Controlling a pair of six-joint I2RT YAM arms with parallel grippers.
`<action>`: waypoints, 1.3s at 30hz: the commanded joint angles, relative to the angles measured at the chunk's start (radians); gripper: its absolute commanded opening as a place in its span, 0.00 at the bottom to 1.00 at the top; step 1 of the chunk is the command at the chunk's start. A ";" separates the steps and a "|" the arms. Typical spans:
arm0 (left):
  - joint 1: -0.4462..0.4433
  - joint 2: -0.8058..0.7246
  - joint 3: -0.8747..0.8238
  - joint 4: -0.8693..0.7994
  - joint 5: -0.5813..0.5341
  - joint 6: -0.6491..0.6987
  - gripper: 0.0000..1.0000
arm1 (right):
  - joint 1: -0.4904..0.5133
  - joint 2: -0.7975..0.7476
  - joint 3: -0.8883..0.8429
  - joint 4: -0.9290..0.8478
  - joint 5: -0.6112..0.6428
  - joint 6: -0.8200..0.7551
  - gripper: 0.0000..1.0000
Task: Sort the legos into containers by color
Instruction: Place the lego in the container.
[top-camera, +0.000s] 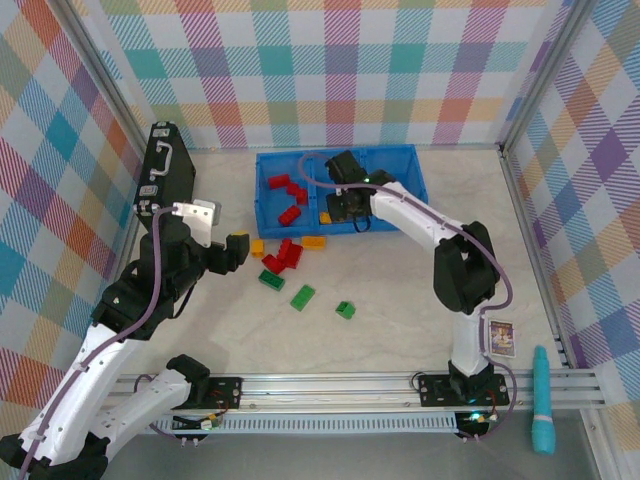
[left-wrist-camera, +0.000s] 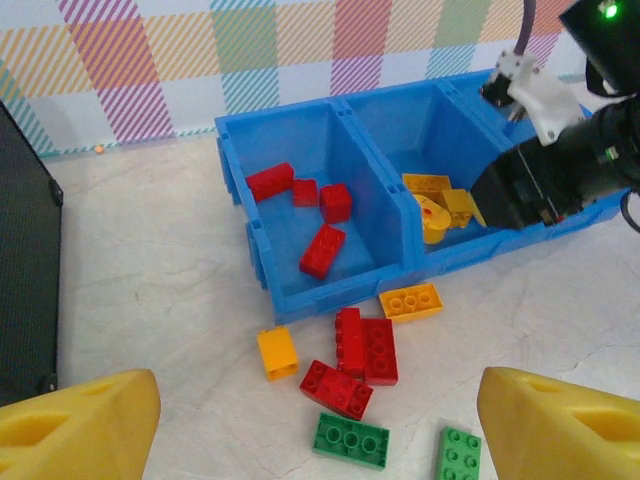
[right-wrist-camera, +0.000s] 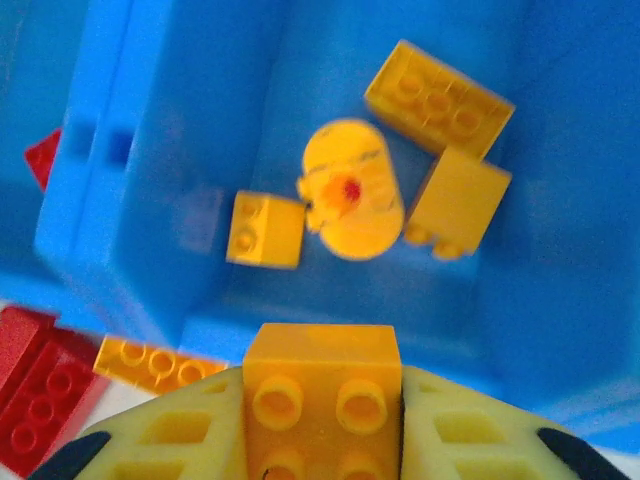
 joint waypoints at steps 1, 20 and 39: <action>-0.015 -0.018 -0.008 0.025 -0.025 0.022 0.83 | -0.027 0.079 0.089 -0.020 -0.012 -0.046 0.34; -0.028 -0.012 0.011 0.000 -0.031 0.044 0.85 | -0.092 0.542 0.730 -0.123 -0.182 -0.046 0.40; -0.029 0.007 0.035 -0.023 -0.001 0.038 0.84 | -0.091 0.476 0.676 -0.127 -0.166 -0.052 0.52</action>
